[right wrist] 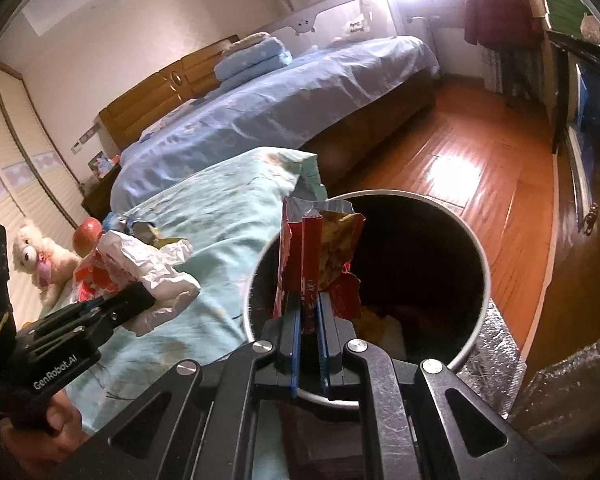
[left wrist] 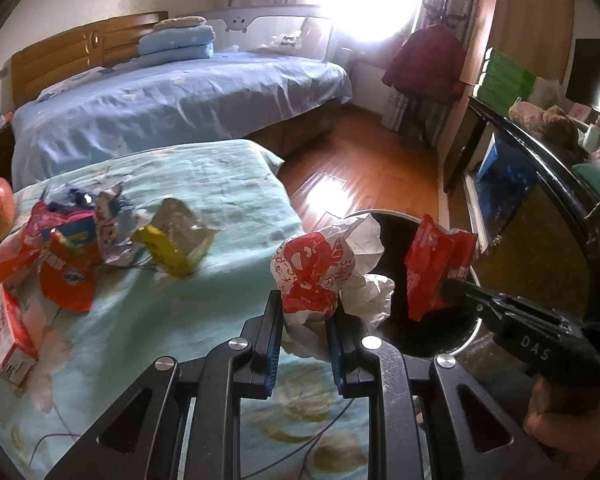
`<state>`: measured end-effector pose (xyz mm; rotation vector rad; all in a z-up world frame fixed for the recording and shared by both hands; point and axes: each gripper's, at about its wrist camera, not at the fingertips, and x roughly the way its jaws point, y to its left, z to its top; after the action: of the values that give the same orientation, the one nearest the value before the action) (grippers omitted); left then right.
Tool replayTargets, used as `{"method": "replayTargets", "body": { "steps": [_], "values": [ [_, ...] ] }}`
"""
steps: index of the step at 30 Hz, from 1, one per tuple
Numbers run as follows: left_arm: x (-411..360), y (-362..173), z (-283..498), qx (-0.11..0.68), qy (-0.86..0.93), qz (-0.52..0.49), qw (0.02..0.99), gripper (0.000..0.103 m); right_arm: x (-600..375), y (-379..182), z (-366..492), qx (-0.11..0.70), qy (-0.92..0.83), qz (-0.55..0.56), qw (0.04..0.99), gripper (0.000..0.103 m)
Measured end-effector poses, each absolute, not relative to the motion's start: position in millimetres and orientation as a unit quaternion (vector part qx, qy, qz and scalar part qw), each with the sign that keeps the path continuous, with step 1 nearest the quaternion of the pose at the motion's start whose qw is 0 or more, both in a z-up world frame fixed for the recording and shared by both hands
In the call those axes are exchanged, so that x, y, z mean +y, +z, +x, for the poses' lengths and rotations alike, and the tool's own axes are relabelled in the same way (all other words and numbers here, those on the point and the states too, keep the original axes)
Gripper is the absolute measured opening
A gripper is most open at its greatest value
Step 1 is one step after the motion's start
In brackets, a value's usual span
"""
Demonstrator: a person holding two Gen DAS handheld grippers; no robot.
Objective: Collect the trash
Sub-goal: 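Carry the tissue and red wrapper over the black bin with both tools, then open both tools to drop the tissue and red wrapper into the bin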
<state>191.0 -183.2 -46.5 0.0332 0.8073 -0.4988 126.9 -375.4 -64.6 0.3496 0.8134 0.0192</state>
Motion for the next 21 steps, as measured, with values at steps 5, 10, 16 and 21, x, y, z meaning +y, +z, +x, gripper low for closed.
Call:
{"method": "replayTargets", "body": {
  "steps": [5, 10, 16, 21],
  "values": [
    [-198.8, -48.5, 198.0, 0.393, -0.249, 0.021, 0.885, 0.02, -386.9, -67.3, 129.5, 0.398, -0.003, 0.171, 0.901, 0.007],
    [-213.1, -49.1, 204.9, 0.395, -0.258, 0.027, 0.882, 0.02, -395.2, -67.3, 130.6, 0.4, -0.011, 0.171, 0.9, 0.007],
    [-227.5, -53.2, 216.1, 0.402, -0.265, 0.031, 0.876, 0.02, -404.5, -69.9, 135.2, 0.404, -0.017, 0.177, 0.897, 0.007],
    [-236.9, -55.7, 219.8, 0.403, -0.27, 0.036, 0.874, 0.021, -411.2, -71.6, 136.0, 0.407, -0.019, 0.18, 0.895, 0.007]
  ]
}}
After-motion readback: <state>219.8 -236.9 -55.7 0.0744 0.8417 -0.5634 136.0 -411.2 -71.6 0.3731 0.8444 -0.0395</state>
